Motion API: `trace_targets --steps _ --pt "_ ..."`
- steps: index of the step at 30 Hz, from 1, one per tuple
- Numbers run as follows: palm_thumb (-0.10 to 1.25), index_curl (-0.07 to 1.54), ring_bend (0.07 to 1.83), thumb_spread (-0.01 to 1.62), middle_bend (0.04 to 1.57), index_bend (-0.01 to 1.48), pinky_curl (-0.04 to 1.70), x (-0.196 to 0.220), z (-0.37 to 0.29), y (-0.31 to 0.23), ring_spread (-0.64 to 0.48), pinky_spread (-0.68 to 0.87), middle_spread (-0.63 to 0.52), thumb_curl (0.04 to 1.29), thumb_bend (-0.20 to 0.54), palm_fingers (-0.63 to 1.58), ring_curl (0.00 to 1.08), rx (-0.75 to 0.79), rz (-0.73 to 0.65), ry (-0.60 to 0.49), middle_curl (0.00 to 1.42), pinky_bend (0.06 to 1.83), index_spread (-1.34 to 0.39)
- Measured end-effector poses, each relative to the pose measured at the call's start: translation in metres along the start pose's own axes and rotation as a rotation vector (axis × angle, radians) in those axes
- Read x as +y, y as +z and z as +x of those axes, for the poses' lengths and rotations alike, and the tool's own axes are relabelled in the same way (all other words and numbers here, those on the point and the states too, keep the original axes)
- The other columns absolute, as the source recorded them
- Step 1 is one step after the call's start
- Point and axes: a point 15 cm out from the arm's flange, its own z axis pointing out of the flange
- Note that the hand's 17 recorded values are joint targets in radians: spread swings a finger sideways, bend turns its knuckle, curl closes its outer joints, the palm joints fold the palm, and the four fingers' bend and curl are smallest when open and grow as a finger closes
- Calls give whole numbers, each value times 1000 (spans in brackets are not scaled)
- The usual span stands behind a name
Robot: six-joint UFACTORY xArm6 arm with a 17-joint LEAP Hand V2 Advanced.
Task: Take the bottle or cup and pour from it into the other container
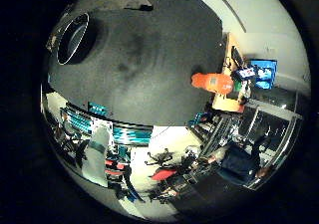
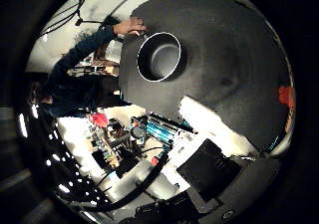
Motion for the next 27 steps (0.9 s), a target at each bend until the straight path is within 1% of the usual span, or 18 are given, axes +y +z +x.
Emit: trace_targets --steps 5,9,14,18,22,27 --pt "710 330 574 1077 289 178 -11 -1 -5 -6 163 481 -22 403 -22 342 158 -48 41 -10 355 952 -336" --pt "666 329 574 1078 293 178 -11 8 11 -14 157 476 -28 394 -30 342 156 -144 112 56 357 959 -335" --pt "597 328 575 1069 293 178 -11 11 38 -35 162 475 -29 362 -30 343 154 -252 255 122 357 975 -334" --pt "554 322 588 1066 299 169 -10 14 70 -48 162 473 -22 337 -27 330 157 -285 317 177 356 989 -319" --pt "536 315 603 1061 306 169 -9 20 94 -61 170 480 -20 324 -25 318 160 -375 368 226 358 1004 -309" --pt "531 313 615 1062 310 172 -10 34 141 -77 173 484 -5 317 -25 305 160 -474 427 290 357 1021 -298"
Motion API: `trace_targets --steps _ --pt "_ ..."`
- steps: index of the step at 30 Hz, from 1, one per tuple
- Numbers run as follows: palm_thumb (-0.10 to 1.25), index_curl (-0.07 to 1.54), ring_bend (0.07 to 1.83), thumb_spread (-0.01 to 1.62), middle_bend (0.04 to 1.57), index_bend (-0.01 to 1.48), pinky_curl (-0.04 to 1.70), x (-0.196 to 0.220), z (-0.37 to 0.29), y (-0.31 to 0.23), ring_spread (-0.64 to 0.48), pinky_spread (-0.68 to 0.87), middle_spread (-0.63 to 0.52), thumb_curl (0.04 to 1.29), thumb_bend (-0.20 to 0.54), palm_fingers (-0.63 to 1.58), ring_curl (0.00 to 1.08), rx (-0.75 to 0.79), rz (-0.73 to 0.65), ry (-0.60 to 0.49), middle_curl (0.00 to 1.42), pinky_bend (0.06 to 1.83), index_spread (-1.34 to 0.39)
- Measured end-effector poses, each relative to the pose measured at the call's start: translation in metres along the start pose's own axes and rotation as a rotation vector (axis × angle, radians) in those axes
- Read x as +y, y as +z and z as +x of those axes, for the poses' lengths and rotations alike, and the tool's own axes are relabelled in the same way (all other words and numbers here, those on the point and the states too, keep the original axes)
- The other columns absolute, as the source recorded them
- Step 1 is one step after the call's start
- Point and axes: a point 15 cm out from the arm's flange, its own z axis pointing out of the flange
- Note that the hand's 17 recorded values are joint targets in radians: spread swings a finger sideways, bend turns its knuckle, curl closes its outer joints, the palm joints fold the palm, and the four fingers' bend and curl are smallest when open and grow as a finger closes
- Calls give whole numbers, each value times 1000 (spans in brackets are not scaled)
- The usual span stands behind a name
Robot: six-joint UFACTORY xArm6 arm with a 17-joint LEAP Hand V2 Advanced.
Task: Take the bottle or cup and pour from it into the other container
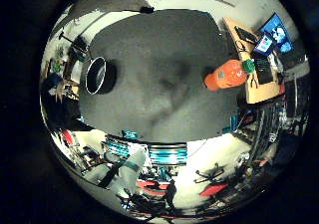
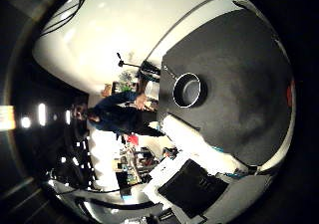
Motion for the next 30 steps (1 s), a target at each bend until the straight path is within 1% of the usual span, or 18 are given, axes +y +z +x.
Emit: trace_targets --steps 4,7,14,21,27,30 --pt "533 315 620 1059 313 175 -10 5 41 -27 174 484 -3 318 -24 304 158 -17 88 77 357 1026 -292" --pt "537 317 623 1057 315 175 -10 10 66 -39 174 485 -3 318 -24 302 156 6 134 90 356 1026 -289" --pt "543 322 627 1050 321 176 -10 33 127 -65 190 484 -3 322 -25 298 154 46 235 160 356 1002 -289" --pt "543 323 628 1050 322 176 -10 48 187 -96 183 484 -3 323 -25 301 151 68 404 243 353 998 -284" --pt "540 323 635 1048 313 170 -9 49 236 -106 191 484 14 321 -25 291 152 55 536 313 350 1005 -264" --pt "540 322 636 1048 297 170 -9 49 254 -102 191 489 31 320 -25 269 153 35 574 339 347 1013 -251"
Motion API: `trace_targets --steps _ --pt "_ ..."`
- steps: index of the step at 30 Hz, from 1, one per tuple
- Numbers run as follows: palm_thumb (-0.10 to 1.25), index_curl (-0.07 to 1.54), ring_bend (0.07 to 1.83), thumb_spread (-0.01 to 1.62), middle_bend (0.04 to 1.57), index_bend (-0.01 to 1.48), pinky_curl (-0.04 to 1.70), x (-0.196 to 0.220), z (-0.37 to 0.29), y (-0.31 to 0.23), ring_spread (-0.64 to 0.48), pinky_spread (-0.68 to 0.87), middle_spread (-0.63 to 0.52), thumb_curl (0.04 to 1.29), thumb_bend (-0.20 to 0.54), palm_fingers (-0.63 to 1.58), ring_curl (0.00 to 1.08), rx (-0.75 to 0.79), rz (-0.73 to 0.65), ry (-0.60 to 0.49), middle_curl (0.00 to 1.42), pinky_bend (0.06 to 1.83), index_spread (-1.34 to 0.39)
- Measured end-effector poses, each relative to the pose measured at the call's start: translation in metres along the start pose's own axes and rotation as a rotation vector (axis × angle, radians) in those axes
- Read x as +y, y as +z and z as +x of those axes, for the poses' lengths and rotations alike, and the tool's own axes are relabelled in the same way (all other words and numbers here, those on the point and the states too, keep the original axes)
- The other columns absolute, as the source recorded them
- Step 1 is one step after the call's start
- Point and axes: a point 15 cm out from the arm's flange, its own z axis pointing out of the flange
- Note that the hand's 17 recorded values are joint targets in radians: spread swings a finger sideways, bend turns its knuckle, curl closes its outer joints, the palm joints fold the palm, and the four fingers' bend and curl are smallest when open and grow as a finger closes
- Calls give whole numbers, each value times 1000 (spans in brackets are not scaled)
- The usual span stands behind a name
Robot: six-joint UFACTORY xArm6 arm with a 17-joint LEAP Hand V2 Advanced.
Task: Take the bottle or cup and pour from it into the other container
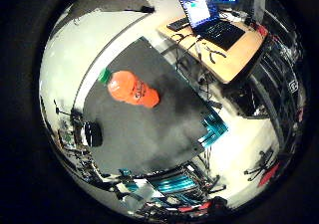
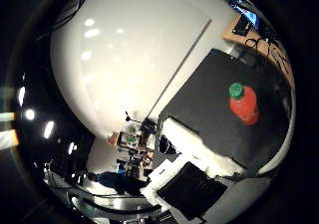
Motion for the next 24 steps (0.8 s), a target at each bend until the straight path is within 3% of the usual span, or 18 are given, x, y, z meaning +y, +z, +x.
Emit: trace_targets --steps 12,24 --pt "529 297 641 1045 300 161 -6 1 47 45 184 484 62 319 -25 175 170 -153 56 110 351 1045 -214" --pt "518 295 624 1029 293 162 -5 28 85 108 191 479 78 312 -26 137 182 -239 -1 171 348 1038 -211"
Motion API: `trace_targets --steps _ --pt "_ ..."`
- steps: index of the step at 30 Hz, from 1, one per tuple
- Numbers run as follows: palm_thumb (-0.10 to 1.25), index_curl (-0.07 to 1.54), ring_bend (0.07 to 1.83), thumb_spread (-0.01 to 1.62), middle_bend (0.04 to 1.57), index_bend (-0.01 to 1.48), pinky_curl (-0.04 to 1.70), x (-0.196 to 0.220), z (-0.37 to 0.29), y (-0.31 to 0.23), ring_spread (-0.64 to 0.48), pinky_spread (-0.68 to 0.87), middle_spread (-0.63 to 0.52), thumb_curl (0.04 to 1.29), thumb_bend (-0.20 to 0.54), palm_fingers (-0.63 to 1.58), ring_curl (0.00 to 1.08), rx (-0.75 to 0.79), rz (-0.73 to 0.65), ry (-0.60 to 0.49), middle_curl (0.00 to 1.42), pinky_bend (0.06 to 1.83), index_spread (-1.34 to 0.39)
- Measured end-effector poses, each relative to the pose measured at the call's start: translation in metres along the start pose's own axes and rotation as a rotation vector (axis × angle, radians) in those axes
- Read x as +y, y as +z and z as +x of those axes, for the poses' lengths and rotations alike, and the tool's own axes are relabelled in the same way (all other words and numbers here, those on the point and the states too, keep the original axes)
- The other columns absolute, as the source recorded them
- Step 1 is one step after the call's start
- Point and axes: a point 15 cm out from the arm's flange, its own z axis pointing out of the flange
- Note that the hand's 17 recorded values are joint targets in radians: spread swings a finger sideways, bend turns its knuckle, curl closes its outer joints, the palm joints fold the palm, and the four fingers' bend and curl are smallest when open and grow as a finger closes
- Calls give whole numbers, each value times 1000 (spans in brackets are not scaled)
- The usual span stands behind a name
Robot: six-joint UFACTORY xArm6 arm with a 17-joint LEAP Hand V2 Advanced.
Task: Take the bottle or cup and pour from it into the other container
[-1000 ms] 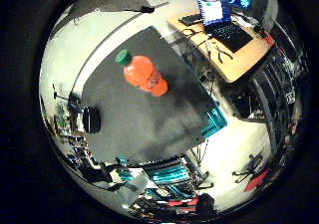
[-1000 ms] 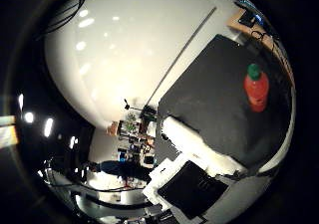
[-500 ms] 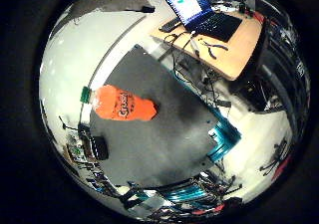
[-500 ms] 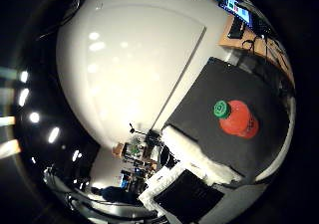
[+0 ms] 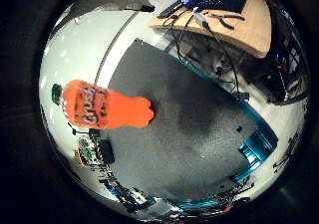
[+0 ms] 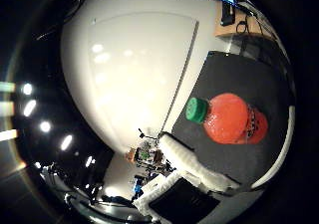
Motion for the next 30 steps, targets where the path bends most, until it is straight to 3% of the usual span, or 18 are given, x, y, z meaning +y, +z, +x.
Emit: trace_targets --steps 20,25,30 --pt "549 293 612 1016 326 167 -8 17 -9 74 187 478 68 319 -23 193 198 -55 -139 -9 352 1015 -187" --pt "601 311 702 1009 388 183 -18 29 -9 88 109 443 24 336 -18 364 209 -29 -208 -23 366 965 -173" --pt "693 343 904 996 569 195 -20 38 -16 97 -40 247 -73 381 -17 678 256 -44 -252 -24 428 945 -214"
